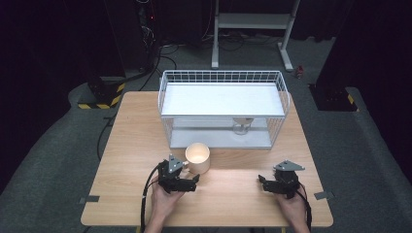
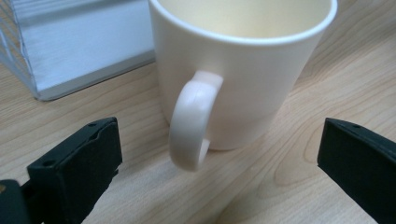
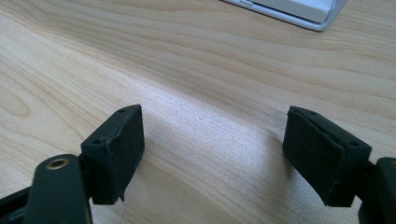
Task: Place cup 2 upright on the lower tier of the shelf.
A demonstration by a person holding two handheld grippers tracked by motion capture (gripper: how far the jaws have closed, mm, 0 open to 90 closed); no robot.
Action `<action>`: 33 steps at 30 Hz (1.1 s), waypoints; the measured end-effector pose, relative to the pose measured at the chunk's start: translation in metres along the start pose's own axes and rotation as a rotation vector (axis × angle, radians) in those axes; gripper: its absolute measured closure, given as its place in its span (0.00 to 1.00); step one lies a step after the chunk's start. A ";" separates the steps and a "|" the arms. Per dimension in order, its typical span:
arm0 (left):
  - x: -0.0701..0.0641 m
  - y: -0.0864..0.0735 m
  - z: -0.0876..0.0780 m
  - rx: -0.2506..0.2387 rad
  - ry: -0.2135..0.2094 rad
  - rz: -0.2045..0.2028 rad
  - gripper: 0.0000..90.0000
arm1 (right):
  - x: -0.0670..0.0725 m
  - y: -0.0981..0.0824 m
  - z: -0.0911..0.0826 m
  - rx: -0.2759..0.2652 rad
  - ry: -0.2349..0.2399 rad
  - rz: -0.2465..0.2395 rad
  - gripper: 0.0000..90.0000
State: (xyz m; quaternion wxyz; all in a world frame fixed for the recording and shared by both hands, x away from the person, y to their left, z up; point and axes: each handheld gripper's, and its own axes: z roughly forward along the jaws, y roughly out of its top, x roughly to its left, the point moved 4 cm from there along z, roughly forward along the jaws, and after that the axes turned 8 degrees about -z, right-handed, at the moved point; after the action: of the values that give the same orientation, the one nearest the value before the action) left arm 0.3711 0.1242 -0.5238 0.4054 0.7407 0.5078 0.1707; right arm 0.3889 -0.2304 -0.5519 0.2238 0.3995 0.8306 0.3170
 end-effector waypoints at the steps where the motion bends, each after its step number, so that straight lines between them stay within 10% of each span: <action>1: 0.000 0.001 0.001 0.004 -0.005 -0.004 0.00 | 0.000 0.000 0.000 0.000 0.000 0.000 0.23; 33: -0.008 0.024 0.031 -0.011 -0.001 0.021 0.02 | 0.000 0.000 0.000 0.000 -0.002 0.000 0.23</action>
State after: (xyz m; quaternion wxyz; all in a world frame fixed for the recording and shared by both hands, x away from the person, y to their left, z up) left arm 0.4030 0.1004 -0.5230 0.4078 0.7439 0.4988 0.1777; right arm 0.3890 -0.2305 -0.5519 0.2244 0.3998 0.8304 0.3167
